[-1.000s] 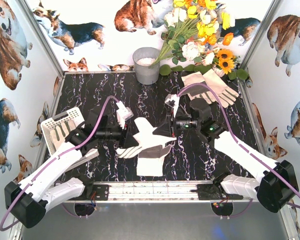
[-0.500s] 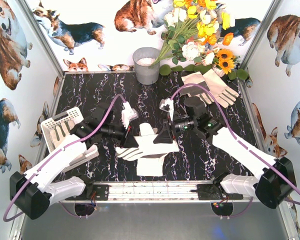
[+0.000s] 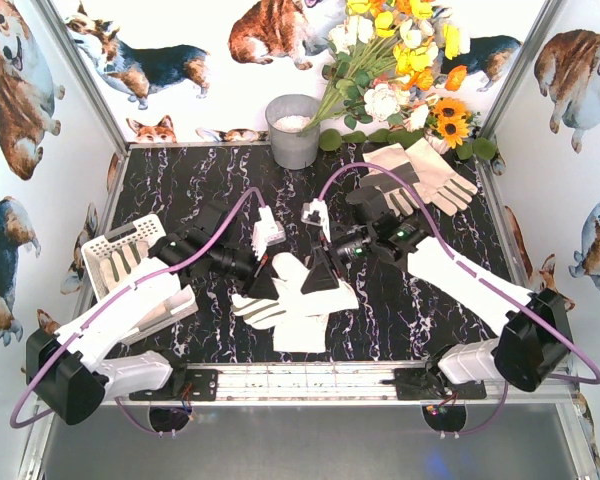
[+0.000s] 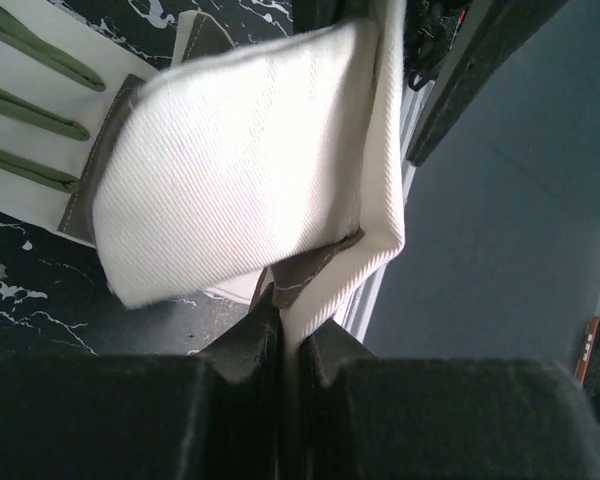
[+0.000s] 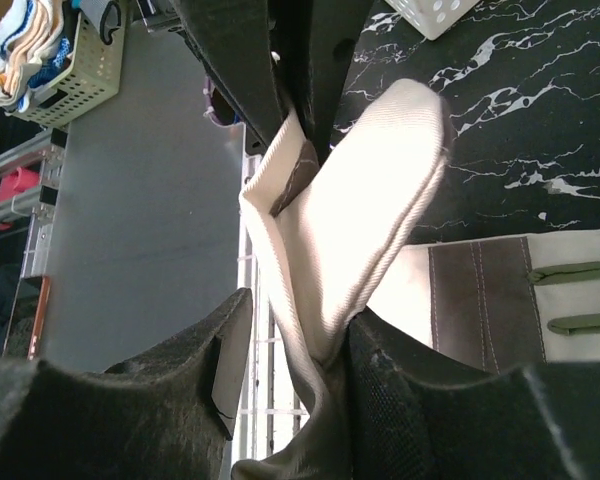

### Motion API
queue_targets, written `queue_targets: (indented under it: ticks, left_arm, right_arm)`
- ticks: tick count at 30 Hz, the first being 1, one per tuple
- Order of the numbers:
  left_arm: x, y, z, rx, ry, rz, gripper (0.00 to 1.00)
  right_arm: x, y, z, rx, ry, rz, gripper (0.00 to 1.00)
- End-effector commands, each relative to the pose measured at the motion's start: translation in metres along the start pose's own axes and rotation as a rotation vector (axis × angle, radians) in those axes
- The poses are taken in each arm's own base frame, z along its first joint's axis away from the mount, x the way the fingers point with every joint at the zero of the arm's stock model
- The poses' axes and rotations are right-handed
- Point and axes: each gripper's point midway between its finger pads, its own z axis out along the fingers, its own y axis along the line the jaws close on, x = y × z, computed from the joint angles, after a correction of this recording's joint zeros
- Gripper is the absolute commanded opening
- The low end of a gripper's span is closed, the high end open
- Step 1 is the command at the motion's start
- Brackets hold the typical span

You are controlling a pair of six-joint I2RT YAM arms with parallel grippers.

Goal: Put the gloves into the storage basket
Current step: Pair the glove with the glove.

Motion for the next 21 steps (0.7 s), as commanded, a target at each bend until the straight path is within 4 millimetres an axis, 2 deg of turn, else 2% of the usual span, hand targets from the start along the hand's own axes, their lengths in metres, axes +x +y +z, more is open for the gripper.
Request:
queue_targets:
  ticks: [1,7,13,16,21]
  left_arm:
    - [-0.013,-0.012,-0.001,0.051,-0.018,0.065,0.0]
    - [-0.011,-0.017,0.004,0.086,-0.001,0.058,0.0]
    - [-0.008,-0.019,0.004,0.094,0.004,0.054,0.0]
    - [-0.006,-0.019,0.005,0.101,0.012,0.05,0.0]
    - [-0.004,-0.022,0.005,0.119,0.021,0.048,0.0]
  right_arm:
    - [-0.02,0.012,0.003,-0.042,-0.007,-0.104,0.41]
    - [-0.02,0.003,0.01,-0.023,-0.006,-0.112,0.44]
    - [-0.021,-0.006,0.011,0.012,0.001,-0.107,0.51]
    - [-0.021,-0.007,0.011,0.018,0.001,-0.106,0.56]
    - [-0.024,-0.005,0.014,-0.012,-0.019,-0.103,0.57]
